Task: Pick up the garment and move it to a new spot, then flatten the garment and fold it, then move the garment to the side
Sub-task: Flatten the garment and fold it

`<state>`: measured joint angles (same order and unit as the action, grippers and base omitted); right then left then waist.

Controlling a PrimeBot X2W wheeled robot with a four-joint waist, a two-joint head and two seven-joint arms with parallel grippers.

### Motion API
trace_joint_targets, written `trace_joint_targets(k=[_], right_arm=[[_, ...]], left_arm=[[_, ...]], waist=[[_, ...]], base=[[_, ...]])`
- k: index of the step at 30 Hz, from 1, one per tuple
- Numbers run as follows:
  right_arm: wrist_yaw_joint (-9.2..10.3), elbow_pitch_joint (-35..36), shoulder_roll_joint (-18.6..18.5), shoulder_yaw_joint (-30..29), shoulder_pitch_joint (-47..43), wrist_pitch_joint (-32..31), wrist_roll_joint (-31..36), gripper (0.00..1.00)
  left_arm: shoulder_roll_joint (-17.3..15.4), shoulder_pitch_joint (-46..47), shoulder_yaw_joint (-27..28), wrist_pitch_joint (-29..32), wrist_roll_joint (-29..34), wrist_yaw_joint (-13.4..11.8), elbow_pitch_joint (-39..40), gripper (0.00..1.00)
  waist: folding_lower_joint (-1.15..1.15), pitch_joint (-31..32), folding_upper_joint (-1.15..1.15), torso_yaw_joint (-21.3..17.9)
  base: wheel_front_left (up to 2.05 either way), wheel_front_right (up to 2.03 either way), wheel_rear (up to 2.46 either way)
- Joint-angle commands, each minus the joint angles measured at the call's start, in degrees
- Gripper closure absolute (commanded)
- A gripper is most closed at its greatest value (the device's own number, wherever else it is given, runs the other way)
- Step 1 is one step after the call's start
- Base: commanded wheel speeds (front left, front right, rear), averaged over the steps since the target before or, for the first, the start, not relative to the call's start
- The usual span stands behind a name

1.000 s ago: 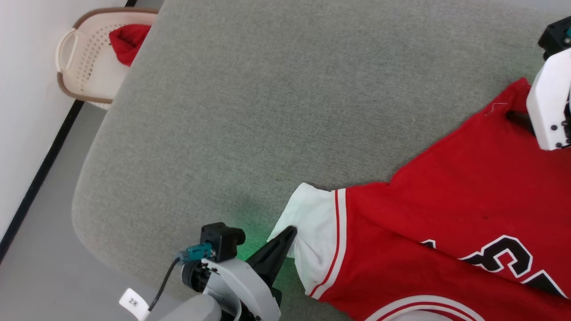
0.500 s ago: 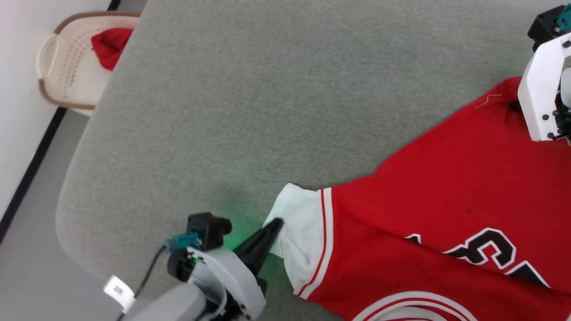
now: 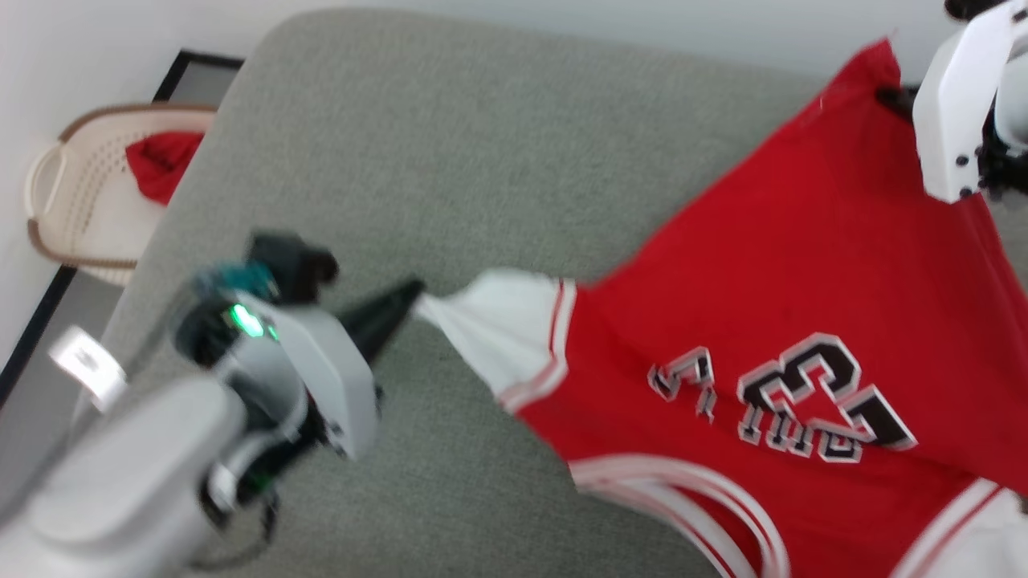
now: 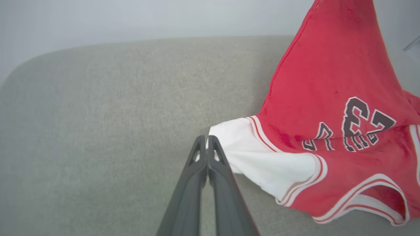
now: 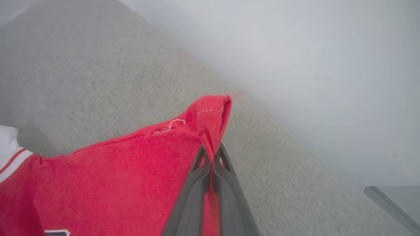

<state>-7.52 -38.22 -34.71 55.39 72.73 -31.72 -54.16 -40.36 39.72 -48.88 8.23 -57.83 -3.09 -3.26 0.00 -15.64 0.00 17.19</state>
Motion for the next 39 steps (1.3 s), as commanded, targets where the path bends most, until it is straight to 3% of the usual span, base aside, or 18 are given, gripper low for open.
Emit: trace_joint_targets(k=[1, 8, 16, 27, 39], right_arm=[[0.06, 0.2, 0.1, 0.0, 0.8, 1.3, -0.4, 1.00], [0.06, -2.0, 1.2, -1.1, 4.0, 9.1, 0.6, 1.00], [0.07, -8.2, 4.4, -2.9, 8.3, 18.3, 4.1, 1.00], [0.07, -18.5, 10.3, -7.3, 15.6, 32.3, 10.1, 1.00], [0.07, -22.6, 13.1, -7.7, 22.4, 34.7, 12.8, 1.00]], left_arm=[[-1.0, 1.9, 0.6, 1.2, 0.2, 0.1, 0.6, 1.00], [-4.2, 13.9, 2.0, 9.9, 1.4, 2.7, -1.2, 1.00], [-1.1, 27.3, 2.6, 13.9, 2.9, 7.6, -13.1, 1.00], [3.7, 43.8, 1.6, 9.6, 7.5, 10.3, -30.0, 1.00], [3.9, 58.2, -2.1, 2.0, 11.8, 10.5, -38.6, 1.00]], waist=[[0.00, 3.1, 0.00, -2.3], [0.00, 6.9, 0.00, -4.6], [0.00, 10.0, 0.00, -7.0], [0.00, 10.3, 0.00, -10.5], [0.00, 1.9, 0.00, -14.9]], base=[[0.00, 0.00, 0.00], [0.00, 0.00, 0.00], [0.00, 0.00, 0.00], [0.00, 0.00, 0.00], [0.00, 0.00, 0.00]])
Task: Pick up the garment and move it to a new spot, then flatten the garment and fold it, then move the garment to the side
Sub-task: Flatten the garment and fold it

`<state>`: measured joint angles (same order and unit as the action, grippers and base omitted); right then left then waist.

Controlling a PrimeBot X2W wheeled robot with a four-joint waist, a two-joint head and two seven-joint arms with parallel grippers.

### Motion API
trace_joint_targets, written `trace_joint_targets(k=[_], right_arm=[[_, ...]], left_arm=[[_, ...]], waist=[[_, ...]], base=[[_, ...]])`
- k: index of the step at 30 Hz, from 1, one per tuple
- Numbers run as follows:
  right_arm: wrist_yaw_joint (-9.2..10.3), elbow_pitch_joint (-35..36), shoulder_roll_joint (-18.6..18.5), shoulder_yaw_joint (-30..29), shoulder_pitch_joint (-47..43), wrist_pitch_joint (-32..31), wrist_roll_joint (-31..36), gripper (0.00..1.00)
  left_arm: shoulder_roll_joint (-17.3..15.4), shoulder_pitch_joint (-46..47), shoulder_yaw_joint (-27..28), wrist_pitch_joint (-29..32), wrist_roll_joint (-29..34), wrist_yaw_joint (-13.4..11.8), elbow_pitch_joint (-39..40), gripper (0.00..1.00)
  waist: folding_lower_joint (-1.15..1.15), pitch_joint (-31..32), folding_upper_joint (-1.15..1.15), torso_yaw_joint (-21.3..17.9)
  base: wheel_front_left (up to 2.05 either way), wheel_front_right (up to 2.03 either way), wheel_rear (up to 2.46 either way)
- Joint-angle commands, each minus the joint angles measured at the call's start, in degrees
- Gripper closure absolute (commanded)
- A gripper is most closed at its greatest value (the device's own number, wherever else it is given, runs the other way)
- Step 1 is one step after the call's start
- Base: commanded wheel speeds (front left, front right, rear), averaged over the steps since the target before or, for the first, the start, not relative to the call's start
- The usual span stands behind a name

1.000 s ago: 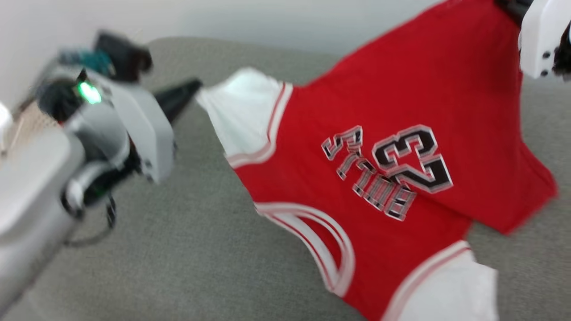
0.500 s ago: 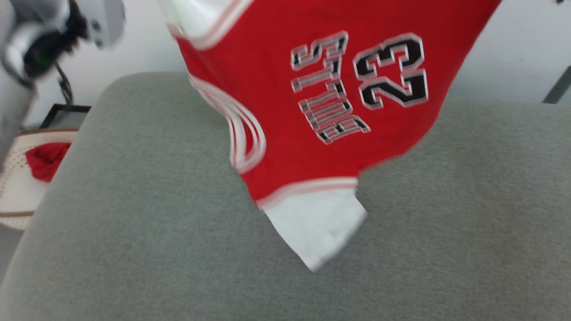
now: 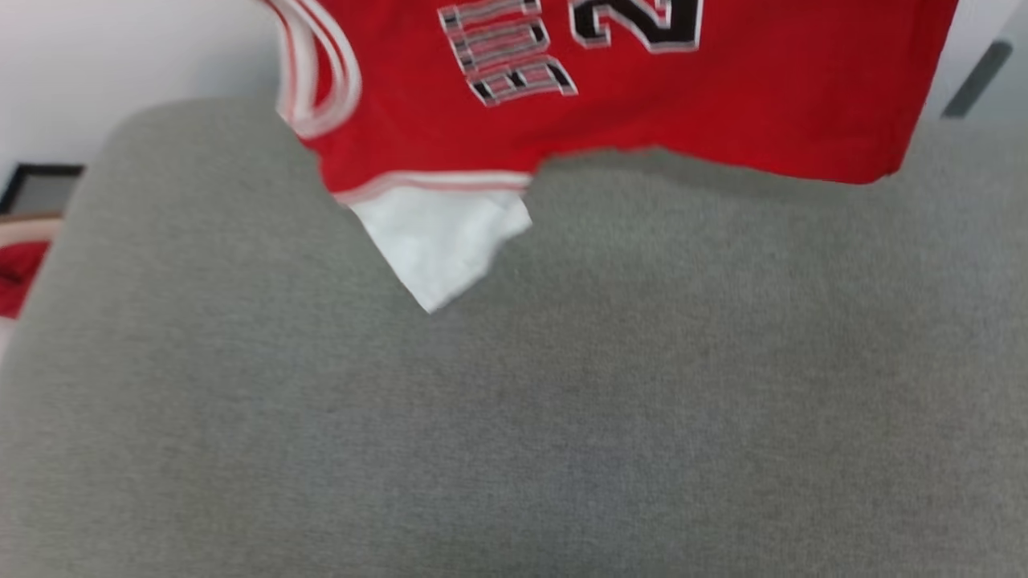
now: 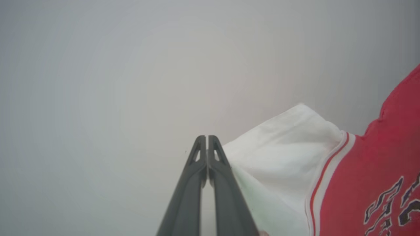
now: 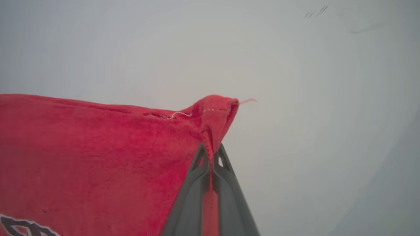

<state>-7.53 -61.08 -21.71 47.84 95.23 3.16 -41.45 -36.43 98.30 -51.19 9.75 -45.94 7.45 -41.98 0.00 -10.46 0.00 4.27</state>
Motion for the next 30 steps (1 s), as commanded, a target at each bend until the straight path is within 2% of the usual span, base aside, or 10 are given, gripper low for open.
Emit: trace_joint_targets(k=[1, 7, 13, 18, 24, 30], right_arm=[[0.08, -0.3, 0.2, -0.3, 0.5, 0.5, 0.5, 1.00], [0.08, -4.8, 1.2, -2.2, 6.4, 7.0, 4.4, 1.00], [0.08, -9.1, 1.8, -5.9, 12.4, 11.7, 9.7, 1.00], [0.08, -5.1, 0.7, -12.3, 13.5, 12.0, 16.1, 1.00], [0.08, -0.9, 1.5, -20.3, 8.3, 12.0, 24.2, 1.00], [0.07, 0.1, 2.5, -25.4, 2.2, 12.0, 28.7, 1.00]], left_arm=[[-0.2, 0.8, -0.2, -0.5, 0.4, -0.1, -0.4, 1.00], [-0.8, 10.3, -2.0, -6.5, 4.4, -0.1, -3.7, 1.00], [1.6, 19.7, -2.1, -14.0, 8.1, -0.2, -7.5, 1.00], [4.2, 24.7, -2.0, -18.5, 8.8, -0.1, -10.8, 1.00], [6.1, 23.2, -4.7, -21.5, 6.5, -0.1, -12.5, 1.00], [6.9, 17.4, -8.8, -22.7, 2.0, -0.1, -10.7, 1.00]], waist=[[0.00, -4.6, 0.00, -2.4], [0.00, -14.0, 0.00, -5.3], [0.00, -22.6, 0.00, -5.7], [0.00, -28.3, 0.00, -4.2], [0.00, -30.5, 0.00, -2.4], [0.00, -27.3, 0.00, -0.6]], base=[[0.00, 0.00, 0.00], [0.00, 0.00, 0.00], [0.00, 0.00, 0.00], [0.00, 0.00, 0.00], [0.00, 0.00, 0.00], [0.00, 0.00, 0.00]])
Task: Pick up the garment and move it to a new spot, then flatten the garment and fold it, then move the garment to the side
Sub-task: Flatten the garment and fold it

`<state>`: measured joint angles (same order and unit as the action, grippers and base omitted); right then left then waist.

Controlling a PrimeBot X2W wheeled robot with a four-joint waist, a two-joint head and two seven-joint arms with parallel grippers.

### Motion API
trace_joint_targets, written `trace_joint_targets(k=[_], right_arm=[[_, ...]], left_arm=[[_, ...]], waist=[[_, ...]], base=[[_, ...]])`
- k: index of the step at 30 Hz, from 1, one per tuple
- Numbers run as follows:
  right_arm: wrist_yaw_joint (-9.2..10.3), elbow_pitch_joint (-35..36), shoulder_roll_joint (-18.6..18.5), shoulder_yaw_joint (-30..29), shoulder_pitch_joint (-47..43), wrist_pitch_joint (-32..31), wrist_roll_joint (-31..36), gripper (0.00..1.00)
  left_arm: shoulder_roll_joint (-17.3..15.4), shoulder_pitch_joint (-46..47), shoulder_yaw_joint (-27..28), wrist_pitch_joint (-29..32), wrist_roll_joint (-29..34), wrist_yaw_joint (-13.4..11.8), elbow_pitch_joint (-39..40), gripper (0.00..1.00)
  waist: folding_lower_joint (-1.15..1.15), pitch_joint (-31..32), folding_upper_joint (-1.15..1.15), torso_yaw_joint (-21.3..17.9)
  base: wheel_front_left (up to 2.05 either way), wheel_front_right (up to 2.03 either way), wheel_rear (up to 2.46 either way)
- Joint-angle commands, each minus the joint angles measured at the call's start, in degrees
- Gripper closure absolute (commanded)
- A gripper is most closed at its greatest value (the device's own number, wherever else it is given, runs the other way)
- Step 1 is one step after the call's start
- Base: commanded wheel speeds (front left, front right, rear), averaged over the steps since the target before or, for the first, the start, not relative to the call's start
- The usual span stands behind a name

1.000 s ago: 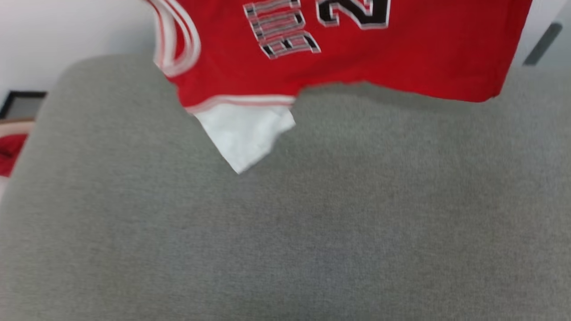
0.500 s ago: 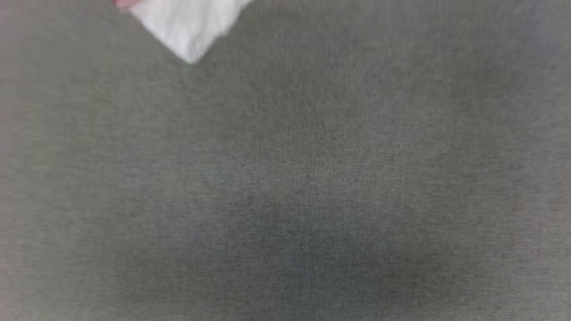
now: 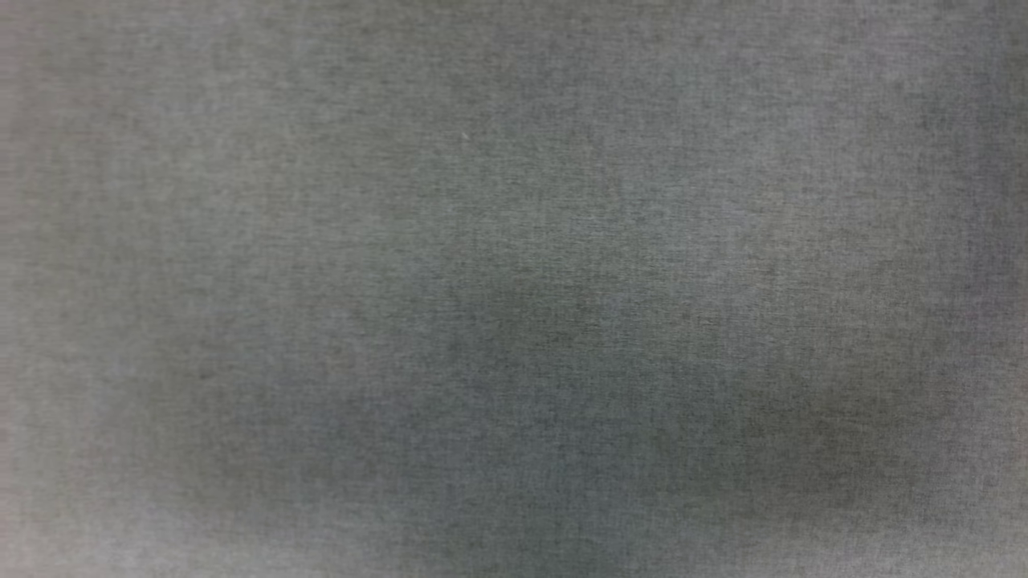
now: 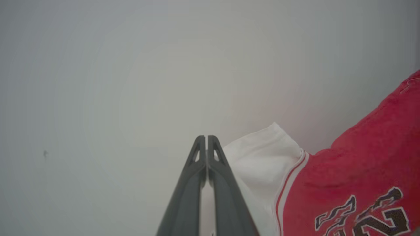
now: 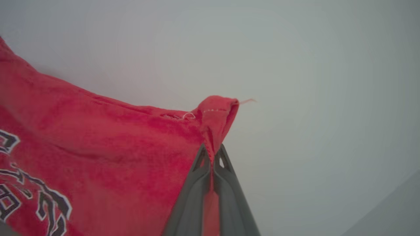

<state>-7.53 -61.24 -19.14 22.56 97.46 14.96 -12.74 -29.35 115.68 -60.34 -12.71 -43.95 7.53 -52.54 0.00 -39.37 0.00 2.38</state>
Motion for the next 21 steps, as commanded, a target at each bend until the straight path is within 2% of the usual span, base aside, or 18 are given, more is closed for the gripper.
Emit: trace_joint_targets(k=[1, 5, 8, 15, 18, 21], right_arm=[[0.08, 0.2, 0.1, -0.4, -1.0, 0.2, 0.4, 1.00], [0.08, 0.3, 0.7, 0.2, -6.1, 0.2, 0.0, 1.00], [0.08, 0.6, 0.1, 1.9, -10.4, 0.2, -1.9, 1.00], [0.08, 5.8, -4.3, 8.1, -23.7, -1.2, -10.4, 1.00], [0.08, 10.6, -7.5, 11.0, -30.8, -2.6, -14.9, 1.00], [0.08, 16.0, -11.4, 12.7, -38.1, -3.6, -18.8, 1.00]], left_arm=[[-0.6, -1.3, -0.4, -0.3, -1.1, -0.2, 0.7, 1.00], [-2.6, -7.4, -4.6, 1.3, -6.2, -0.2, 6.1, 1.00], [-5.6, -12.5, -7.8, 3.4, -10.4, -0.2, 11.4, 1.00], [-14.2, -26.3, -11.7, 8.3, -17.0, -0.2, 25.4, 1.00], [-18.0, -33.9, -12.2, 10.1, -19.5, -2.0, 33.2, 1.00], [-22.1, -41.4, -12.4, 10.7, -21.6, -6.3, 42.8, 1.00]], waist=[[0.00, 2.5, 0.00, 1.4], [0.00, 6.8, 0.00, 2.1], [0.00, 10.6, 0.00, 2.4], [0.00, 18.9, 0.00, 3.2], [0.00, 22.0, 0.00, 3.3], [0.00, 24.4, 0.00, 3.4]], base=[[0.00, 0.00, 0.00], [0.00, 0.00, 0.00], [0.00, 0.00, 0.00], [0.00, 0.00, 0.00], [0.00, 0.00, 0.00], [0.00, 0.00, 0.00]])
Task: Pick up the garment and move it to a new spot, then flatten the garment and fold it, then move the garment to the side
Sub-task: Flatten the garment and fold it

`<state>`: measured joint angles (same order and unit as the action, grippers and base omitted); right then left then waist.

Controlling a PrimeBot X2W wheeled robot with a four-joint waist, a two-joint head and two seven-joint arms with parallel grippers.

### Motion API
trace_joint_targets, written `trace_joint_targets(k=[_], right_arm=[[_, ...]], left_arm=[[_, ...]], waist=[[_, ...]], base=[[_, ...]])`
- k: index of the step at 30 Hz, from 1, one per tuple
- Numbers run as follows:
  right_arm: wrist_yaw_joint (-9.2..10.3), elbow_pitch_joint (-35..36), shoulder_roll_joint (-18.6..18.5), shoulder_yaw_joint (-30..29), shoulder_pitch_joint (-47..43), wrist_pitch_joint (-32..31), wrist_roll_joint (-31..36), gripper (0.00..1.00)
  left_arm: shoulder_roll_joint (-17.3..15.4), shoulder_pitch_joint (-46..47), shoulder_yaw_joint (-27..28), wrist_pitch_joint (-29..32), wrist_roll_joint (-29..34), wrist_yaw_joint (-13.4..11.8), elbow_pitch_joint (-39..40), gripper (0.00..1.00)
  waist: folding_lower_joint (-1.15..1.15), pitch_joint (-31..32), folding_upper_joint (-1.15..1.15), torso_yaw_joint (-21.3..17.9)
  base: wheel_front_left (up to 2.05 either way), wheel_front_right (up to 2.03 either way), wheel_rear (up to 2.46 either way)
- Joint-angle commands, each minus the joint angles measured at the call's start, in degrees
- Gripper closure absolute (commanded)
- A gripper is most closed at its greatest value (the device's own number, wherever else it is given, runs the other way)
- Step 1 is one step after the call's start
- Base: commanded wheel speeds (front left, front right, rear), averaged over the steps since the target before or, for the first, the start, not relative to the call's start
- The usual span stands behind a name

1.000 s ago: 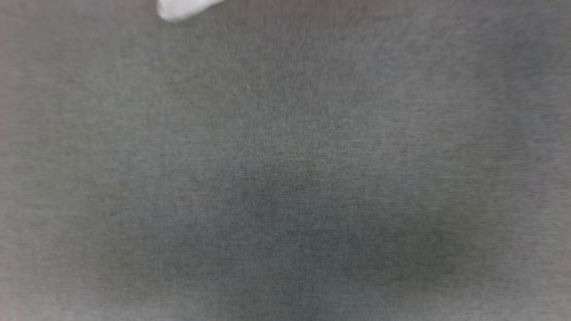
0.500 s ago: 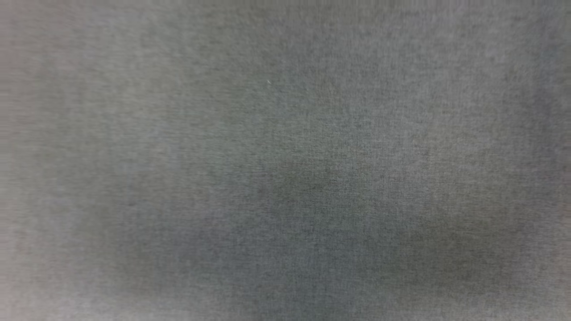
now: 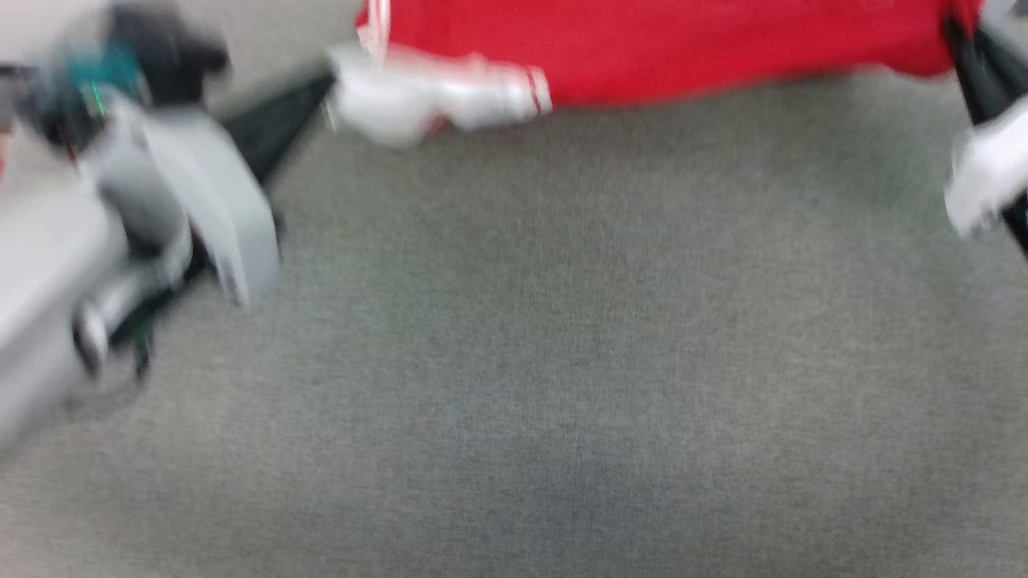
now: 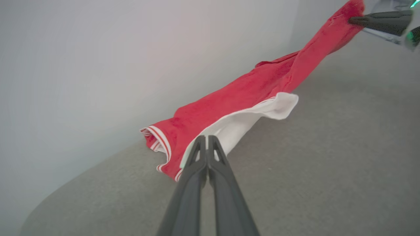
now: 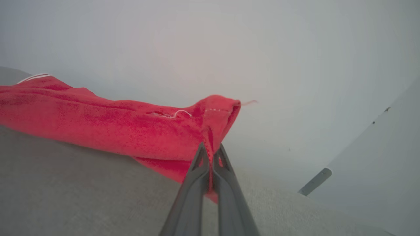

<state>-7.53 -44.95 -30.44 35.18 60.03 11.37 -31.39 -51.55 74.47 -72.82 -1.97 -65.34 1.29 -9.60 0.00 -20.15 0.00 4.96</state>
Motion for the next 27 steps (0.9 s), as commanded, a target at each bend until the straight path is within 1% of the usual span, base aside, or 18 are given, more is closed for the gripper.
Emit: trace_joint_targets(k=[1, 3, 6, 9, 13, 18, 21, 22, 23, 24, 25, 27], right_arm=[[0.08, 1.5, -1.3, 0.2, -3.3, -0.3, -1.3, 1.00], [0.08, 4.7, -3.8, 0.1, -8.5, -0.9, -3.1, 1.00], [0.08, 8.7, -6.3, -1.5, -16.6, -1.3, -5.3, 1.00], [0.08, 12.8, -7.4, -3.2, -24.7, -2.2, -6.4, 1.00], [0.08, 17.7, -8.9, -6.9, -34.0, -3.2, -5.8, 1.00], [0.08, 23.5, -9.3, -11.6, -45.0, -5.0, -3.9, 1.00], [0.08, 27.5, -8.4, -14.2, -51.6, -6.9, -2.9, 1.00], [0.08, 28.8, -8.3, -14.9, -53.8, -7.7, -2.4, 1.00], [0.08, 28.8, -8.3, -14.9, -53.8, -7.7, -2.4, 1.00], [0.08, 31.3, -7.7, -16.5, -57.4, -9.0, -2.2, 1.00], [0.08, 32.4, -7.4, -17.0, -59.3, -9.6, -2.0, 1.00], [0.08, 33.4, -7.1, -17.9, -61.0, -10.1, -1.9, 1.00]], left_arm=[[-1.5, -2.9, -0.1, -0.2, -1.0, -1.9, 3.3, 1.00], [-4.0, -8.0, -0.3, -0.5, -1.4, -5.5, 9.3, 1.00], [-6.9, -15.4, -0.4, -1.2, -2.0, -10.9, 17.1, 1.00], [-9.2, -22.7, -0.5, -2.2, -2.6, -15.6, 22.7, 1.00], [-11.2, -31.6, -0.6, -4.0, -4.5, -20.7, 27.3, 1.00], [-12.0, -41.4, -0.6, -7.1, -7.9, -24.9, 30.7, 1.00], [-12.1, -46.3, -0.6, -8.7, -10.0, -27.0, 32.0, 1.00], [-11.9, -47.7, -0.6, -9.4, -11.0, -27.6, 32.4, 1.00], [-11.9, -47.7, -0.6, -9.4, -11.0, -27.6, 32.4, 1.00], [-11.6, -50.3, -0.6, -10.3, -12.8, -28.6, 32.9, 1.00], [-11.5, -51.5, -0.6, -10.7, -13.6, -29.1, 33.0, 1.00], [-11.2, -52.6, -0.6, -11.0, -14.3, -29.4, 33.2, 1.00]], waist=[[0.00, 5.6, 0.00, 0.8], [0.00, 6.8, 0.00, 1.0], [0.00, 8.2, 0.00, 1.1], [0.00, 9.4, 0.00, 0.9], [0.00, 10.5, 0.00, 0.6], [0.00, 11.5, 0.00, 0.6], [0.00, 11.7, 0.00, 0.8], [0.00, 11.8, 0.00, 1.0], [0.00, 11.8, 0.00, 1.0], [0.00, 11.7, 0.00, 1.2], [0.00, 11.6, 0.00, 1.4], [0.00, 11.6, 0.00, 1.5]], base=[[0.00, 0.00, 0.00], [0.00, 0.00, 0.00], [0.00, 0.00, 0.00], [0.00, 0.00, 0.00], [0.00, 0.00, 0.00], [0.00, 0.00, 0.00], [0.00, 0.00, 0.00], [0.00, 0.00, 0.00], [0.00, 0.00, 0.00], [0.00, 0.00, 0.00], [0.00, 0.00, 0.00], [0.00, 0.00, 0.00]])
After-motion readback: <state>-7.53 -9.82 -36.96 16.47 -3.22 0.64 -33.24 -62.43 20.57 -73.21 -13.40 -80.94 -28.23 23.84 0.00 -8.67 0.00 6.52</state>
